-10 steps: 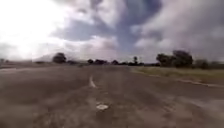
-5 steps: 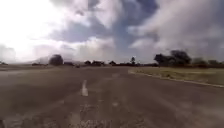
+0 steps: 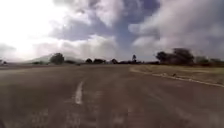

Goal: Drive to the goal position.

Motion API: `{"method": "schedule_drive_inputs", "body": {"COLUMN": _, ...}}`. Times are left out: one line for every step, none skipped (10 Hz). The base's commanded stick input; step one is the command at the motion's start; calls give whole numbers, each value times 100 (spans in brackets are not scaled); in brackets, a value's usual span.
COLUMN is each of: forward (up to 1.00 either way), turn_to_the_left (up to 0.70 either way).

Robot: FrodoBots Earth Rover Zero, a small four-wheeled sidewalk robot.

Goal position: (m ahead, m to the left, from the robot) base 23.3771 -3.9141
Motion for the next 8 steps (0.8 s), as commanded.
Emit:
{"method": "schedule_drive_inputs", "body": {"forward": 100, "turn_to_the_left": 0}}
{"method": "schedule_drive_inputs", "body": {"forward": 100, "turn_to_the_left": 0}}
{"method": "schedule_drive_inputs", "body": {"forward": 100, "turn_to_the_left": 0}}
{"method": "schedule_drive_inputs", "body": {"forward": 100, "turn_to_the_left": 0}}
{"method": "schedule_drive_inputs", "body": {"forward": 100, "turn_to_the_left": 0}}
{"method": "schedule_drive_inputs", "body": {"forward": 100, "turn_to_the_left": 0}}
{"method": "schedule_drive_inputs", "body": {"forward": 100, "turn_to_the_left": 0}}
{"method": "schedule_drive_inputs", "body": {"forward": 100, "turn_to_the_left": 0}}
